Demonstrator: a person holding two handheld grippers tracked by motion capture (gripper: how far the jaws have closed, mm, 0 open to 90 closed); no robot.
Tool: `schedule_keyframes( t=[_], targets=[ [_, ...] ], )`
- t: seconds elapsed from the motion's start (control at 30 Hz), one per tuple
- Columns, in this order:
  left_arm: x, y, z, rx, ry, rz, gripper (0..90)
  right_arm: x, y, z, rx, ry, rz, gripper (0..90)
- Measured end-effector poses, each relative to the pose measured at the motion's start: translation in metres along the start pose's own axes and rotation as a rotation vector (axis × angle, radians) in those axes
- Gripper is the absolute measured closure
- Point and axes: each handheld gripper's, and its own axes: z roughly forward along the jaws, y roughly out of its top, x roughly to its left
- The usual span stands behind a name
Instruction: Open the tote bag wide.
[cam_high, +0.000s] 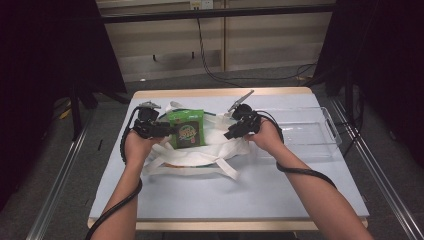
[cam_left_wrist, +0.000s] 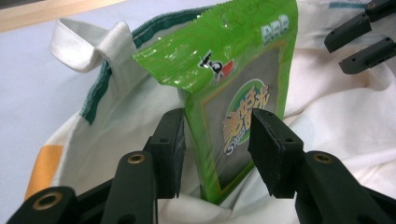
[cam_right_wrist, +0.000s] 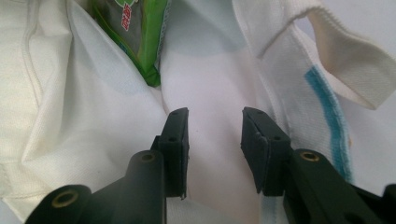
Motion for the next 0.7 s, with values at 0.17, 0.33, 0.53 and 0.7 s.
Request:
schedule_keyframes(
  t=[0.17,0.33,0.53,0.7],
  targets=[
    [0.001,0.005,0.003,0.0,0.017,-0.004,57.7,0.0,0.0,0.001,0.002,0.003,0.001,60.4],
    [0.003,0.006,0.009,0.026,0.017,-0.008,60.0,0.0,-0.001,0.001,-0.001,0.004,0.0,60.2],
    [0.002,0.005,0.011,0.019,0.031,-0.01,63.8,0.0,-0.001,0.001,-0.003,0.01,0.002,59.1],
    [0.007,0.006,0.011,0.039,0.04,-0.004,63.4,0.0,-0.002,0.001,-0.004,0.013,0.0,58.8]
  ],
)
